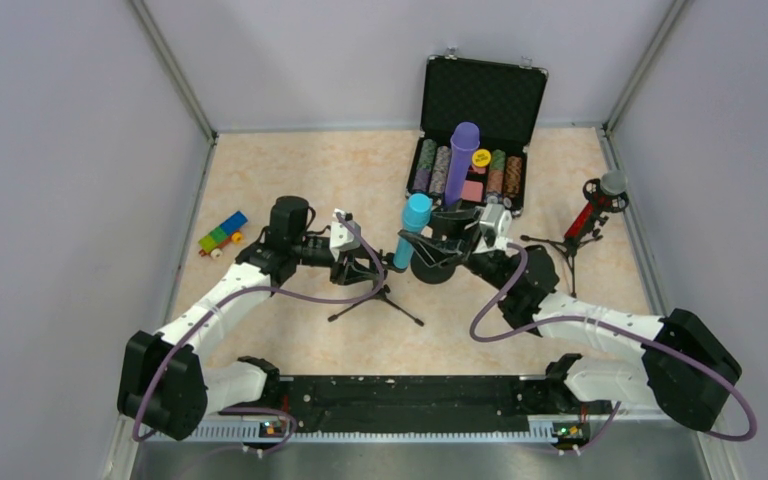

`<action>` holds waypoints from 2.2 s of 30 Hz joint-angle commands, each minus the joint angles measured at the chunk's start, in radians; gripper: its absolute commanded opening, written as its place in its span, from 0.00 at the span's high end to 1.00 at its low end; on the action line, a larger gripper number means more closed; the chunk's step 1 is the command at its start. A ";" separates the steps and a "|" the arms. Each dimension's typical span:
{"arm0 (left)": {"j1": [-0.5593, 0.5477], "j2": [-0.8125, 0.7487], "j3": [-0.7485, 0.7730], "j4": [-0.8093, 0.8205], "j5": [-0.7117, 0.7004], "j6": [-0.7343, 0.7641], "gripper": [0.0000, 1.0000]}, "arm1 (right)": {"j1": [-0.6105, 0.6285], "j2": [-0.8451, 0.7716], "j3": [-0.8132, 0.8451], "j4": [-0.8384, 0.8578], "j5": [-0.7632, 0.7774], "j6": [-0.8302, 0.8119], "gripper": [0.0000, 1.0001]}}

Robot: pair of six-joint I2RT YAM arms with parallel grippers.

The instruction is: Attach the microphones to the stand

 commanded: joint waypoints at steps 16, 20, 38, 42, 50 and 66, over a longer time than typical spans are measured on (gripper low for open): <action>-0.005 0.011 0.031 -0.022 0.035 0.043 0.85 | 0.046 0.050 -0.131 -0.133 0.037 -0.077 1.00; -0.006 0.014 0.032 -0.027 0.038 0.051 0.86 | 0.068 0.066 -0.142 -0.135 0.060 -0.101 1.00; -0.006 0.013 0.037 -0.040 0.039 0.064 0.85 | 0.088 0.125 -0.195 -0.069 0.110 -0.127 1.00; -0.005 0.012 0.034 -0.048 0.034 0.074 0.83 | 0.087 0.096 -0.164 -0.094 0.078 -0.130 0.96; -0.005 0.007 0.035 -0.057 0.026 0.081 0.81 | 0.087 0.019 -0.033 -0.231 -0.017 -0.133 0.49; -0.005 -0.011 0.021 -0.037 0.041 0.088 0.56 | 0.087 -0.246 -0.087 -0.361 0.091 -0.115 0.18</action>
